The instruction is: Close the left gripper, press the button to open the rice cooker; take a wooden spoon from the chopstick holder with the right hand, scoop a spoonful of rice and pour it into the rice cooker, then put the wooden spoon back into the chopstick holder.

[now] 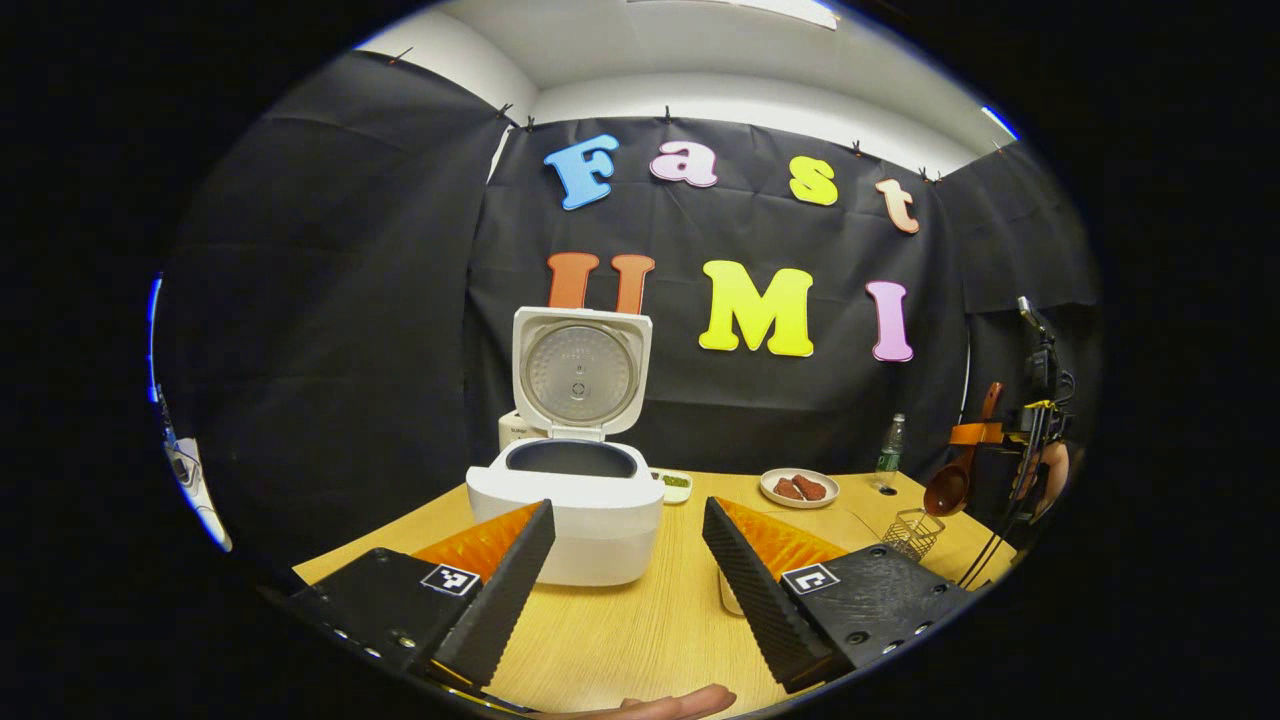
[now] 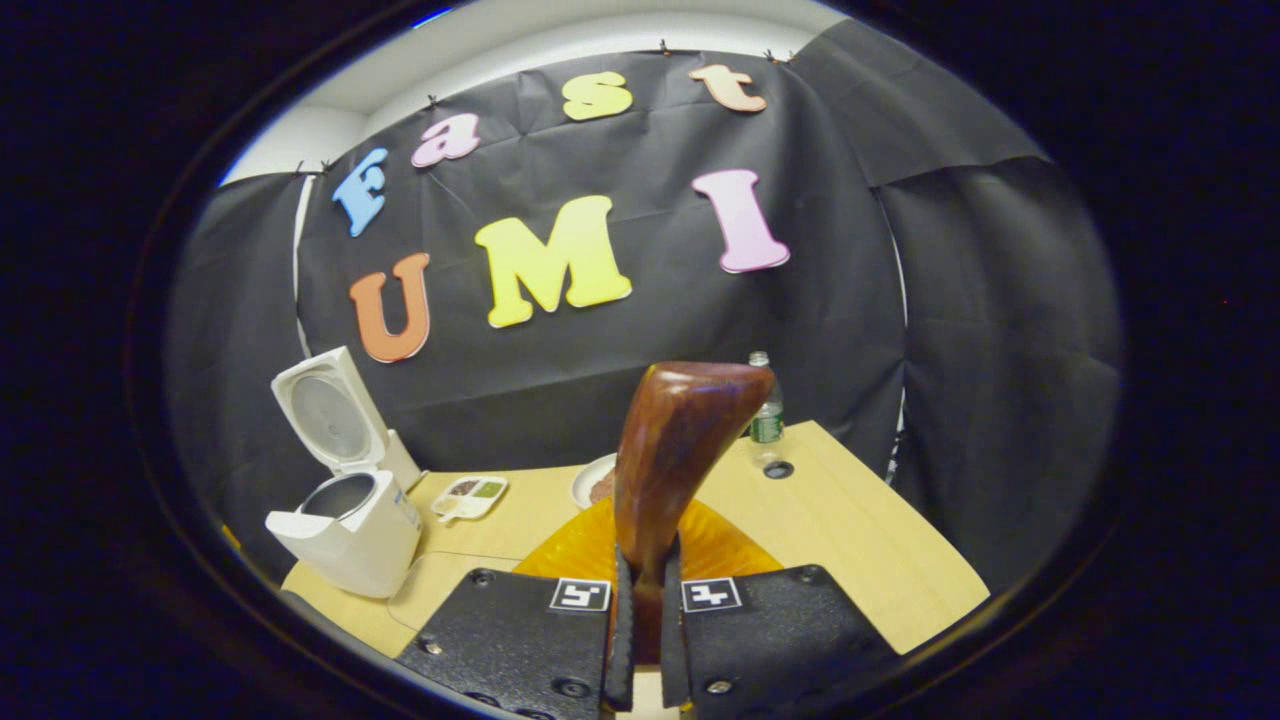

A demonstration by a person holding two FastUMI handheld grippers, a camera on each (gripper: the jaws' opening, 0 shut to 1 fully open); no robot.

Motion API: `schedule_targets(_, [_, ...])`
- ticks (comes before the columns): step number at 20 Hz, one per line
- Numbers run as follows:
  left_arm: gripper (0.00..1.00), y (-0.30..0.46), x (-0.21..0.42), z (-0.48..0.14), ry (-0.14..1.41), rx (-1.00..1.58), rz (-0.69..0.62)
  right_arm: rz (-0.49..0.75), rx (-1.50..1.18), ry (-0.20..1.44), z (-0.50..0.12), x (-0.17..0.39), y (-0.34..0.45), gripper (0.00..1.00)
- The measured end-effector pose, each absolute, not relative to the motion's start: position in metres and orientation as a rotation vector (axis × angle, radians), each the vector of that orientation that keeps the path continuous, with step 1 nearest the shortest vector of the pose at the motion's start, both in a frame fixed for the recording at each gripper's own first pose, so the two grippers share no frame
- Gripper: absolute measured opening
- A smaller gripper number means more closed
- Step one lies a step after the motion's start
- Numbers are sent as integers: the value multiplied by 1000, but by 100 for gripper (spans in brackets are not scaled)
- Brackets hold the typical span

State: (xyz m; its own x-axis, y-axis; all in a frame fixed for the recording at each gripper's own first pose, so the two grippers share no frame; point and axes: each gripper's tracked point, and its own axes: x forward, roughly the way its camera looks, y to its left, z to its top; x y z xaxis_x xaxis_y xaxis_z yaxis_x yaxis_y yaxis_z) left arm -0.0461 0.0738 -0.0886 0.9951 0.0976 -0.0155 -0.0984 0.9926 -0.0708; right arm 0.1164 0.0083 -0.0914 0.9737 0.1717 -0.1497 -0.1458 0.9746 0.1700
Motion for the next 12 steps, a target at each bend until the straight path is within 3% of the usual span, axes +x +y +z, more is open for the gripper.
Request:
schedule_targets(2, [94, 79, -47, -92, 6, -65, 103, 197, 140, 159, -88, 113, 32, 13])
schedule_targets(3, [94, 83, -47, -94, 13, -68, 110, 201, 128, 152, -87, 113, 41, 16])
schedule_targets(6, [94, 89, -50, -102, 26, -84, 119, 227, 96, 138, -91, 111, 75, 10])
schedule_targets(12, [92, 89, -54, -105, 27, -75, 109, 264, 14, 164, -145, 125, 138, 12])
